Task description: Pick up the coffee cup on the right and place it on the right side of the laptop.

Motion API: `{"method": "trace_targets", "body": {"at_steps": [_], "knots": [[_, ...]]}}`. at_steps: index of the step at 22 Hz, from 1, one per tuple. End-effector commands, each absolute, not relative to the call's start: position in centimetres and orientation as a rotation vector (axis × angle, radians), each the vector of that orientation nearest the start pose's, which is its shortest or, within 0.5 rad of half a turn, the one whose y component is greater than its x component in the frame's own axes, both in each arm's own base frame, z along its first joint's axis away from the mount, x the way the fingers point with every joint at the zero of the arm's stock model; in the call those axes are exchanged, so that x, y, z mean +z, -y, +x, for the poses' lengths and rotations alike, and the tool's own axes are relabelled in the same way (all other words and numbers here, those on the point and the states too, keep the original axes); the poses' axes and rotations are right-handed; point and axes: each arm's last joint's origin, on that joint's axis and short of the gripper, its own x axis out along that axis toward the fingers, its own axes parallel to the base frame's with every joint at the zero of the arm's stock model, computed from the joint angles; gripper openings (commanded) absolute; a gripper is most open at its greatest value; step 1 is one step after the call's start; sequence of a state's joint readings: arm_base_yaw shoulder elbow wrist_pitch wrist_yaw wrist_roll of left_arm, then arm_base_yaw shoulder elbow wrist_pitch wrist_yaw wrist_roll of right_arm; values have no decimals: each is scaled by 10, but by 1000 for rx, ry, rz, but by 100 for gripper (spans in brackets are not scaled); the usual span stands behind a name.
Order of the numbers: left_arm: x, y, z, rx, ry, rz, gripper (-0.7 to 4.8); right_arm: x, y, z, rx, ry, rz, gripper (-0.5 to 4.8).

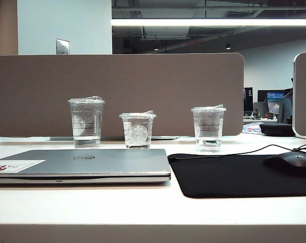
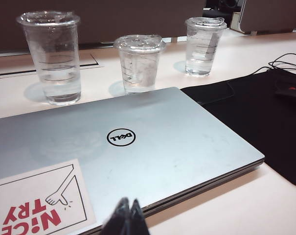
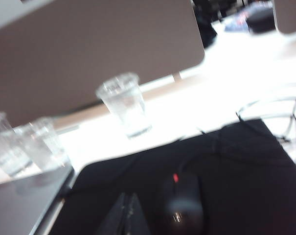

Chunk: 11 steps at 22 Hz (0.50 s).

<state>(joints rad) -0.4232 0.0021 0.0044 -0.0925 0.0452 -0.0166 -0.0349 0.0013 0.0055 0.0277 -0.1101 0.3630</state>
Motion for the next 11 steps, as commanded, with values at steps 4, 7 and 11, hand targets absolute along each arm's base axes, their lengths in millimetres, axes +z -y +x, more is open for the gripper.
{"method": "trace_targets", "body": {"at_steps": [4,7,11], "knots": [[158,41,88,-471,-79,0,-5,172,-3,97,165,49,359,-9],[158,42,88,-477,-79,0,-5,172,-3,97,159,51,358,-9],[158,47,85,-532,-77,2,-5,172,-3,97,151,52,358,-9]]}}
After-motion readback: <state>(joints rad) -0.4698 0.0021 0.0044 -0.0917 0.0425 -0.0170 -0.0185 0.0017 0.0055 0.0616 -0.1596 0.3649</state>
